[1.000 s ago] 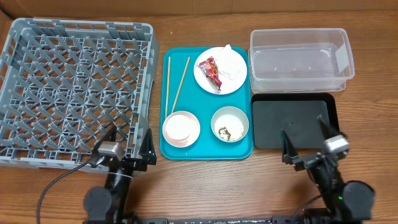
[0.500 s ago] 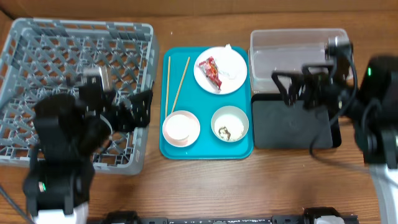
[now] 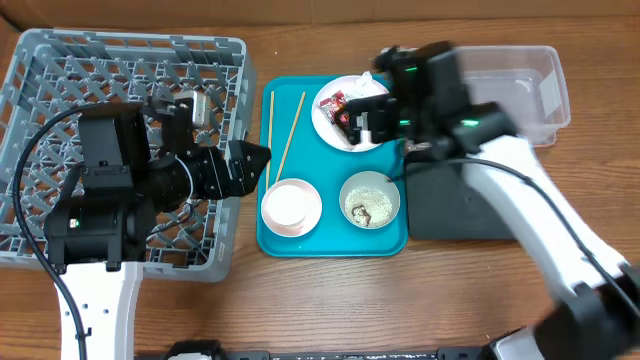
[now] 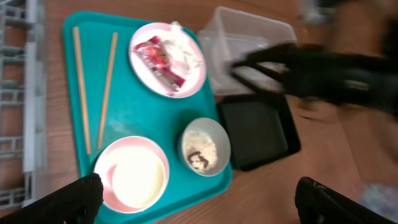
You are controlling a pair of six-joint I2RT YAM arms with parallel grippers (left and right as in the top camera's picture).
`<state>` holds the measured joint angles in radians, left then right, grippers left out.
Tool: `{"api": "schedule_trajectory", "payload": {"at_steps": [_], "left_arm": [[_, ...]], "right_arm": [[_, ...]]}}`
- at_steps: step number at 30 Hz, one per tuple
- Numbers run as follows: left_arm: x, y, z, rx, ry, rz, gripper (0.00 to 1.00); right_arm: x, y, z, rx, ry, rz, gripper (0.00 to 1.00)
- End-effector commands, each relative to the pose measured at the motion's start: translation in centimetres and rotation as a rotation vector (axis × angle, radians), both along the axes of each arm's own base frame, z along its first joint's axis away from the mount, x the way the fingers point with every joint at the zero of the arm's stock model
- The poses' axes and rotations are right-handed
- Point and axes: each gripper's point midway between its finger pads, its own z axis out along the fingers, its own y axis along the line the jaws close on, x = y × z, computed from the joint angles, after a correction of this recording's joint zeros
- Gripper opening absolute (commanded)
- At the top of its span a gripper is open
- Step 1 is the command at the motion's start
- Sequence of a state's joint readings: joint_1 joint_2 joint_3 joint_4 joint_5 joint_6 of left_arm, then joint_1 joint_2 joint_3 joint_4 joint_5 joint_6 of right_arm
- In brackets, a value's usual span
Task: Sort waste into correct bins and load items into the dishwasher
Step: 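Reach the right gripper to the white plate and grasp the tissue, then lift the tissue with the right gripper and drop it into the clear bin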
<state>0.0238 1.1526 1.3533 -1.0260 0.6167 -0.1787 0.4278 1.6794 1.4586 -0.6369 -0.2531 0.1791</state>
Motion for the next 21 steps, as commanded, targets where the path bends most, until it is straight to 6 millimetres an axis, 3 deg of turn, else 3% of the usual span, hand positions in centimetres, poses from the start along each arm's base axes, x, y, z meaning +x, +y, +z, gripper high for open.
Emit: {"api": "schedule_trajectory", "payload": {"at_steps": [1, 6, 9, 15, 17, 19, 21], "left_arm": [[-2.4, -2.2, 5.7, 0.011, -0.224, -0.151, 1.0], [-5.3, -1.7, 11.6, 0.116, -0.47, -0.134, 1.0], [-7.2, -1.1, 14.0, 0.136, -0.567, -0.101, 1.0], [-9.3, -0.9, 14.3, 0.137, -0.589, -0.097, 1.0], [-9.4, -0.9, 13.8, 0.137, -0.564, -0.099, 1.0], [-9.5, -0.9, 13.2, 0.137, -0.538, -0.101, 1.0], [-9.5, -0.9, 13.0, 0.137, -0.528, -0.102, 1.0]], "right_arm": [[5.0, -2.7, -3.7, -0.194, -0.075, -0.182, 0.95], [8.4, -1.9, -8.7, -0.232, -0.111, -0.143, 0.79], [9.4, -1.6, -11.3, -0.237, -0.103, -0.144, 0.77], [10.1, -2.2, -15.4, -0.297, -0.071, -0.172, 0.74], [10.0, -2.3, -15.8, -0.299, -0.063, -0.171, 0.67], [9.9, -2.3, -15.9, -0.302, -0.056, -0.172, 0.54], [9.6, -2.5, -16.1, -0.31, -0.043, -0.17, 0.5]]}}
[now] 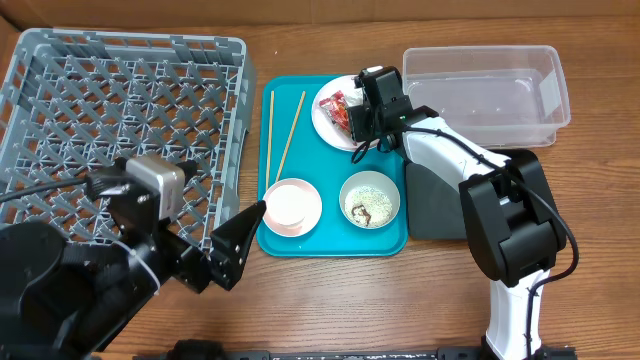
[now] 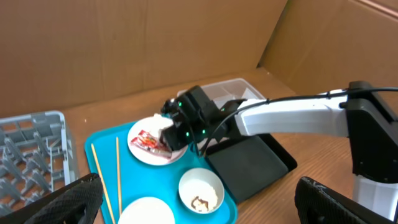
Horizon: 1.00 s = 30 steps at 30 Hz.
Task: Sort waste into correct bins and load items into the dishwasher
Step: 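Lift the tissue with the right gripper and drop it into the clear bin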
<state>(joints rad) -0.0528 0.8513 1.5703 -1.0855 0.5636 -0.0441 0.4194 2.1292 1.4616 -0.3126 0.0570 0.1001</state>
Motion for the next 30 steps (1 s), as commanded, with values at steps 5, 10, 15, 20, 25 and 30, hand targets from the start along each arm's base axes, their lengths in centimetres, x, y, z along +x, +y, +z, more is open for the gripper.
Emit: {"api": "schedule_trajectory", "payload": {"at_steps": [5, 10, 15, 20, 25, 30], "left_arm": [[0.3, 0.0, -0.5, 0.02, 0.009, -0.001, 1.0], [0.1, 0.0, -1.0, 0.015, 0.039, 0.0, 1.0], [0.0, 0.0, -1.1, 0.015, 0.046, 0.001, 1.0], [0.0, 0.0, -1.1, 0.016, 0.045, 0.001, 1.0], [0.2, 0.0, -1.1, 0.016, 0.046, 0.001, 1.0], [0.2, 0.0, -1.2, 0.016, 0.047, 0.001, 1.0]], "right_arm": [[0.3, -0.8, -0.4, -0.026, 0.017, -0.022, 0.39], [0.4, -1.2, -0.3, -0.02, 0.022, -0.039, 0.09], [1.0, -0.9, 5.9, 0.028, -0.072, -0.039, 0.04], [0.5, -1.0, 14.1, 0.103, -0.204, -0.049, 0.04], [0.1, -2.3, 17.5, 0.12, -0.256, -0.07, 0.04], [0.9, -6.8, 17.2, 0.063, -0.248, -0.185, 0.04]]}}
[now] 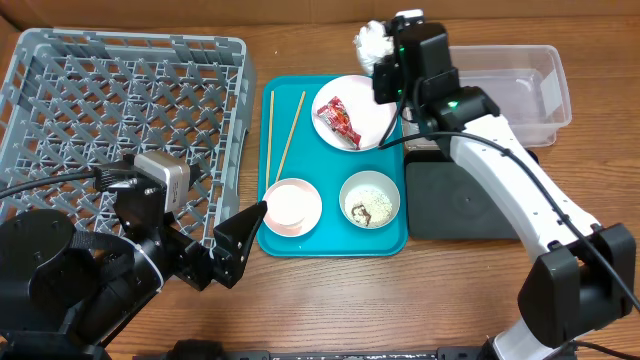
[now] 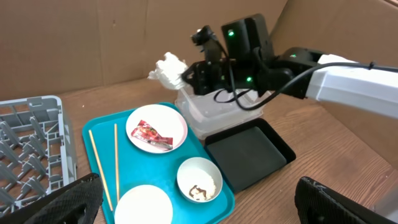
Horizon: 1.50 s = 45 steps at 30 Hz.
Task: Sort waste into correct bins and load items into the dishwasher
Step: 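Lift the tissue with the right gripper and drop it into the clear bin, then grasp the red wrapper on the white plate with the right gripper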
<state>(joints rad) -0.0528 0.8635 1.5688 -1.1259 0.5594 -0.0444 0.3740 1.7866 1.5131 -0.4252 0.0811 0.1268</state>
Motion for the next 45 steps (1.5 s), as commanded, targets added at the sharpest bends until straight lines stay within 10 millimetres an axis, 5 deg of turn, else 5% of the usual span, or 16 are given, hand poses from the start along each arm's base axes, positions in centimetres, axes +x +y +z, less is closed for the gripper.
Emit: {"api": "schedule_trajectory", "payload": {"at_steps": [1, 6, 12, 13, 14, 15, 21, 23, 26, 31, 41, 43, 44, 45], "left_arm": [[0.1, 0.0, 0.0, 0.012, -0.008, -0.003, 1.0], [0.1, 0.0, 0.0, 0.012, -0.008, -0.003, 1.0], [0.1, 0.0, 0.0, 0.012, -0.008, -0.003, 1.0], [0.1, 0.0, 0.0, 0.012, -0.008, -0.003, 1.0], [0.1, 0.0, -0.1, 0.012, -0.007, -0.003, 1.0], [0.1, 0.0, -0.1, 0.012, -0.007, -0.003, 1.0], [0.1, 0.0, 0.0, 0.012, -0.008, -0.003, 1.0], [0.3, 0.0, 0.1, 0.012, -0.013, -0.003, 1.0], [0.7, -0.1, 0.1, 0.011, -0.015, -0.003, 1.0], [1.2, -0.1, -0.2, 0.012, 0.004, -0.003, 1.0], [1.4, -0.1, -1.0, 0.014, 0.045, -0.004, 1.0], [1.4, -0.1, -1.2, 0.015, 0.052, -0.004, 1.0], [1.3, -0.1, -1.3, 0.015, 0.057, -0.004, 1.0], [1.3, -0.1, -1.3, 0.015, 0.061, -0.004, 1.0]], "right_arm": [[1.1, -5.1, -1.0, -0.036, 0.034, -0.152, 0.04], [0.7, -10.0, -2.6, -0.025, 0.123, -0.278, 0.04], [-0.6, -11.3, -4.5, -0.05, 0.203, -0.292, 0.06], [-0.7, -11.1, -4.5, -0.051, 0.204, -0.288, 0.18], [-0.7, -10.9, -4.3, -0.05, 0.198, -0.284, 0.65], [-0.7, -10.6, -4.0, -0.044, 0.194, -0.277, 0.8], [-1.6, -5.2, -1.6, 0.095, 0.182, -0.084, 0.76], [-2.9, -0.4, -0.6, 0.169, 0.182, 0.07, 0.74], [-4.2, 3.1, -1.6, 0.151, 0.207, 0.158, 0.74], [-5.0, 6.8, -6.2, 0.06, 0.247, 0.227, 0.74], [-3.8, 6.6, -16.9, -0.067, 0.375, 0.164, 0.75], [-3.8, 6.2, -18.3, -0.076, 0.4, 0.156, 0.58], [-3.8, 6.1, -18.5, -0.077, 0.405, 0.154, 0.42], [-3.8, 5.8, -18.7, -0.078, 0.412, 0.149, 0.12]]}}
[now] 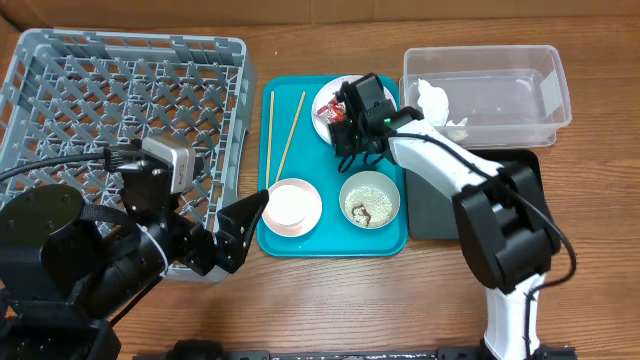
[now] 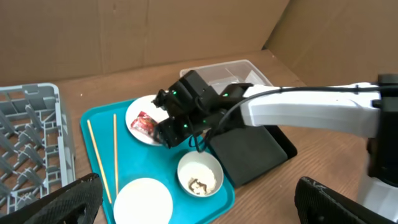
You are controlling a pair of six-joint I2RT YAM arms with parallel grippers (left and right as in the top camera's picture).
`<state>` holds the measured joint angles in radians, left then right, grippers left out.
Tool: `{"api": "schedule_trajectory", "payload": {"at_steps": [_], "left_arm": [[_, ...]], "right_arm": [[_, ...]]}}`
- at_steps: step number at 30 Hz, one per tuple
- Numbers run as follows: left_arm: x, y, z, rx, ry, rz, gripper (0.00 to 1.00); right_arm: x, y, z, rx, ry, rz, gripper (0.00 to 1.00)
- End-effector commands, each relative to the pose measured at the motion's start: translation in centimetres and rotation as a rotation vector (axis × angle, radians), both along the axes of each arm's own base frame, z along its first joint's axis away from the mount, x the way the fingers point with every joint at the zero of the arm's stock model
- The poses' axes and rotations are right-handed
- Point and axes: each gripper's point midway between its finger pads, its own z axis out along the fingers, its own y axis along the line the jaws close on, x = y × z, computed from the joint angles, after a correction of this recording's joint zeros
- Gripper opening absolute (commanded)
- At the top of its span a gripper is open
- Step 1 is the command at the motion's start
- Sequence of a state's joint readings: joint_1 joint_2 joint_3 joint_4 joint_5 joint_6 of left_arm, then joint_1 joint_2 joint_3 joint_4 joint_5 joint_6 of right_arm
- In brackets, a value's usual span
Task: Sort waste into correct bins and load items into the dishwasher
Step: 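Grasp the red wrapper on the white plate with the right gripper, then carry the red wrapper to the clear bin and release it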
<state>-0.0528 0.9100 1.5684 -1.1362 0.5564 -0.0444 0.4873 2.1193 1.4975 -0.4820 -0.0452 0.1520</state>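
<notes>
On the teal tray (image 1: 322, 160) a white plate (image 1: 327, 96) carries a red wrapper (image 1: 335, 113). My right gripper (image 1: 350, 128) is down at that plate beside the wrapper (image 2: 144, 122); its jaws are hidden by its own body. A white tissue (image 1: 432, 97) lies in the clear bin (image 1: 500, 90). Two chopsticks (image 1: 285, 130), a pink bowl (image 1: 291, 206) and a bowl with food scraps (image 1: 370, 199) share the tray. The left gripper (image 2: 199, 202) hovers wide open off the tray's front left corner, holding nothing.
A grey dish rack (image 1: 100, 100) fills the left side of the table. A black bin (image 1: 435, 215) sits right of the tray, in front of the clear bin. The right arm stretches over the black bin.
The right gripper held the tissue up beside the clear bin; the tissue now lies in that bin and the gripper is down at the plate by the red wrapper. The left arm barely shifted.
First the right gripper hovered over the plate with tissue and wrapper while the left arm was over the rack. Then the right gripper was at the tissue and the left arm stood front left. Then the tissue was held aloft, and now it lies in the clear bin.
</notes>
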Motion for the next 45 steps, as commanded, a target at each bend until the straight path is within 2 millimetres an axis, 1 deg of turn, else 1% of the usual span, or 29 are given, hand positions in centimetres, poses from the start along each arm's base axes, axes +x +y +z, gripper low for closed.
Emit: {"api": "schedule_trajectory", "payload": {"at_steps": [1, 4, 6, 7, 10, 11, 13, 14, 16, 17, 18, 20, 23, 24, 25, 26, 27, 28, 29, 31, 33, 36, 37, 39, 40, 42, 45], "left_arm": [[-0.1, -0.1, -0.3, 0.011, 0.007, -0.007, 1.0], [-0.2, -0.1, -0.3, 0.011, 0.009, -0.007, 1.0], [-0.1, -0.1, -0.3, 0.011, 0.008, -0.007, 1.0], [-0.1, -0.1, -0.3, 0.011, 0.007, -0.007, 1.0], [-0.1, -0.1, -0.3, 0.012, 0.003, -0.006, 1.0], [-0.1, 0.0, -0.2, 0.012, 0.002, -0.006, 1.0], [0.0, 0.0, -0.1, 0.012, -0.003, -0.005, 1.0], [0.0, 0.0, -0.1, 0.012, -0.004, -0.005, 1.0], [0.1, -0.1, 0.0, 0.011, -0.01, -0.006, 1.0], [0.1, -0.1, 0.1, 0.011, -0.014, -0.006, 1.0], [0.1, -0.1, 0.1, 0.01, -0.016, -0.006, 1.0], [0.2, -0.1, 0.1, 0.01, -0.014, -0.006, 1.0], [0.3, -0.1, 0.0, 0.011, -0.011, -0.007, 1.0], [0.4, -0.1, 0.0, 0.011, -0.007, -0.007, 1.0], [0.5, -0.1, -0.1, 0.011, -0.005, -0.007, 1.0], [0.6, -0.1, -0.1, 0.012, -0.003, -0.006, 1.0], [0.7, -0.1, -0.2, 0.013, 0.001, -0.007, 1.0], [0.8, -0.1, -0.3, 0.014, 0.005, -0.008, 1.0], [1.1, -0.1, -0.6, 0.015, 0.017, -0.008, 1.0], [1.5, -0.2, -0.9, 0.016, 0.031, -0.008, 1.0], [2.0, -0.2, -1.2, 0.017, 0.047, -0.009, 1.0], [2.7, -0.1, -1.9, 0.023, 0.078, -0.001, 1.0], [3.0, -0.1, -2.1, 0.025, 0.087, 0.002, 1.0], [3.7, 0.2, -2.7, 0.037, 0.111, 0.019, 1.0], [3.9, 0.3, -3.0, 0.043, 0.123, 0.027, 1.0], [4.5, 0.7, -3.9, 0.059, 0.156, 0.048, 1.0], [5.0, 1.0, -4.7, 0.076, 0.185, 0.069, 1.0]], "right_arm": [[0.6, -1.1, -0.2, -0.014, -0.002, -0.032, 0.04], [0.8, -1.1, 1.6, -0.004, -0.019, -0.033, 0.04], [1.0, -0.9, 3.7, 0.01, -0.046, -0.033, 0.04], [1.2, -1.0, 6.7, 0.035, -0.083, -0.044, 0.04], [1.1, -2.2, 12.0, 0.097, -0.135, -0.111, 0.04], [1.1, -2.9, 13.8, 0.118, -0.157, -0.14, 0.04], [1.1, -5.0, 16.6, 0.136, -0.198, -0.217, 0.03], [1.4, -6.5, 17.7, 0.129, -0.223, -0.27, 0.04], [1.9, -9.8, 18.9, 0.098, -0.261, -0.396, 0.04], [2.3, -11.8, 19.0, 0.082, -0.269, -0.466, 0.04], [2.5, -13.0, 18.9, 0.078, -0.265, -0.495, 0.04], [2.8, -15.0, 17.5, 0.081, -0.218, -0.561, 0.04], [2.5, -17.0, 13.5, 0.033, -0.101, -0.607, 0.04], [2.5, -17.9, 11.1, -0.011, -0.048, -0.605, 0.04], [2.4, -18.1, 10.3, -0.026, -0.029, -0.591, 0.08], [2.2, -18.0, 9.8, -0.028, -0.005, -0.564, 0.19], [1.9, -17.6, 9.6, -0.013, 0.016, -0.53, 0.4], [1.6, -17.0, 9.8, 0.007, 0.031, -0.494, 0.49], [1.1, -16.0, 11.1, 0.057, 0.039, -0.448, 0.55], [0.6, -14.9, 12.8, 0.109, 0.033, -0.414, 0.56], [-0.4, -12.9, 15.1, 0.186, 0.021, -0.329, 0.56], [-2.7, -9.4, 17.7, 0.261, 0.02, -0.178, 0.56], [-3.6, -8.6, 18.0, 0.265, 0.03, -0.154, 0.56], [-5.4, -6.9, 17.9, 0.254, 0.07, -0.109, 0.55], [-6.6, -5.8, 17.5, 0.242, 0.102, -0.081, 0.55], [-9.3, -3.6, 16.4, 0.21, 0.173, -0.018, 0.55], [-12.5, -0.8, 14.9, 0.179, 0.246, 0.059, 0.55]]}}
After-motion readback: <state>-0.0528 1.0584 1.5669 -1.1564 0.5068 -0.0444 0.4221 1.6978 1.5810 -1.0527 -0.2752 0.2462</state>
